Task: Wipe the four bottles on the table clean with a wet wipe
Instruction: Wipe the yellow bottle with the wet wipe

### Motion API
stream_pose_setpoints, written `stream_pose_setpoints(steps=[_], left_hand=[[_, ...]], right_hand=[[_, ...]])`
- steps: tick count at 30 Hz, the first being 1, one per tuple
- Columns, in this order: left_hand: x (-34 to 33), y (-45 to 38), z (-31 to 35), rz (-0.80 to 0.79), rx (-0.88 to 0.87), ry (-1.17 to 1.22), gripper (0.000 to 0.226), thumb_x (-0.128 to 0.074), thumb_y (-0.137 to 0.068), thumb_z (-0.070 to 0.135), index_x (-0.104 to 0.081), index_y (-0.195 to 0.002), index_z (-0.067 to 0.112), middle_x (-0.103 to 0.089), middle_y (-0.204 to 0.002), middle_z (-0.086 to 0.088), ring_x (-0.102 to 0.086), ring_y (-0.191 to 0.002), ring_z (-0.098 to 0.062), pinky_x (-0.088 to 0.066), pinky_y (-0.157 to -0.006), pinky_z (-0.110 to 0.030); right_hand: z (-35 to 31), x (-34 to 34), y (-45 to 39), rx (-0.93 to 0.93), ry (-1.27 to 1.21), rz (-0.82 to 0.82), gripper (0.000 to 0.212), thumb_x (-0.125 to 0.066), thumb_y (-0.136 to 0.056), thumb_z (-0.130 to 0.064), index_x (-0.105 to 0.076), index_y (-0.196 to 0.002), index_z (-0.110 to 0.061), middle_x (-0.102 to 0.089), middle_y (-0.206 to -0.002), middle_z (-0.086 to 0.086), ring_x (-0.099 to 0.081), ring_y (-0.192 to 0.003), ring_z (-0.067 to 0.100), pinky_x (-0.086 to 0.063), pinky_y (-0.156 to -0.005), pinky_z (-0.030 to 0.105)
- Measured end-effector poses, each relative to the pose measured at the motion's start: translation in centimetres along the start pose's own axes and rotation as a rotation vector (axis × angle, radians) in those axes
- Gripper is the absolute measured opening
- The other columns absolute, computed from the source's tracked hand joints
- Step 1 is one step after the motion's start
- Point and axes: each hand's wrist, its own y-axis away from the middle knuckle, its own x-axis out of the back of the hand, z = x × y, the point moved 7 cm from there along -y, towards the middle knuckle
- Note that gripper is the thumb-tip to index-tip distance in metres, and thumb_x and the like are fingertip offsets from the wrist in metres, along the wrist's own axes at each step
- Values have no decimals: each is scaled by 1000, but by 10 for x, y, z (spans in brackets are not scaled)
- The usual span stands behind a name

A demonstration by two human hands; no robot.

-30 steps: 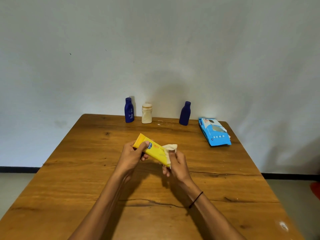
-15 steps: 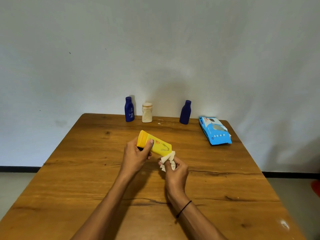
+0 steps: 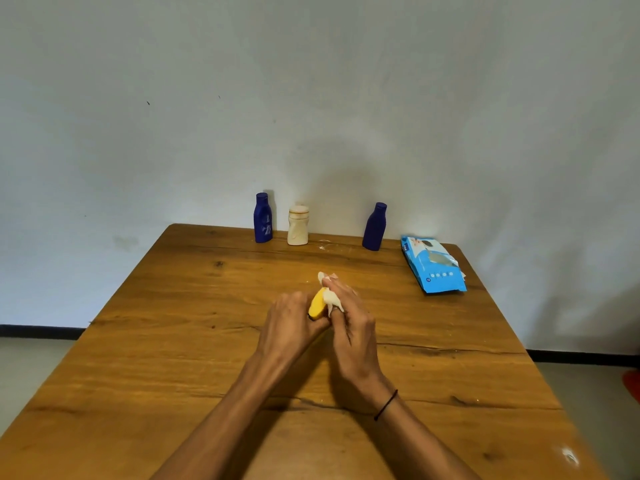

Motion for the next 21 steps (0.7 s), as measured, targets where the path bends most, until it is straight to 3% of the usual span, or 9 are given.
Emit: stream_pose_setpoints(steps=[3,5,8,14,17,18,21], left_hand=[[4,-1,2,38,6,-100,6,-75,-84,24,-73,-81,19,-74,-72,-5,-69,-65,-23,-34,-52,-22],[5,1,-1,52,33,-80,10,-79,-83,26,-74,-80,18,-75,-72,-5,-70,-63,-21,-34,-49,-23],[3,5,-4,21,78,-48,17,-86,-79,32,-74,-73,21,-69,-60,4,-62,-52,-8,-35,-44,-14],[15,6,-6,128,112,-106,12,-78,-85,26,-77,-77,17,-72,-69,-7,-68,-61,-24,-31,-51,-27],[10,9,3,73,89,-21,12,-86,-82,30,-75,-81,28,-64,-60,12,-58,-53,-1,-38,-47,-13],[9,10,4,61,87,-4,15,-86,-82,30,-72,-80,31,-60,-58,15,-56,-52,0,-41,-48,-12],[8,6,-1,106,64,-50,12,-79,-85,28,-75,-75,23,-71,-62,-1,-66,-54,-17,-38,-46,-18]], right_hand=[[-15,-4,8,288,298,-145,52,-45,-102,-4,-47,-153,-12,-45,-160,3,-29,-155,15,-31,-125,48],[-13,-3,10,403,422,-212,53,-42,-103,-12,-43,-156,-11,-41,-163,5,-25,-157,18,-26,-126,50],[-5,6,2,395,502,-207,53,-40,-106,-18,-38,-158,-13,-37,-166,4,-19,-159,19,-24,-126,53],[-13,-2,15,565,466,-324,50,-44,-107,-18,-42,-155,-7,-37,-165,9,-26,-157,21,-27,-126,48],[3,10,1,439,504,-227,49,-37,-108,-23,-42,-156,-9,-39,-164,8,-25,-157,20,-31,-123,55],[5,11,0,421,501,-223,50,-38,-108,-22,-42,-156,-9,-39,-164,8,-24,-158,20,-31,-123,55],[-5,-1,14,563,480,-318,49,-42,-108,-20,-42,-155,-5,-36,-165,12,-26,-157,22,-29,-125,50]])
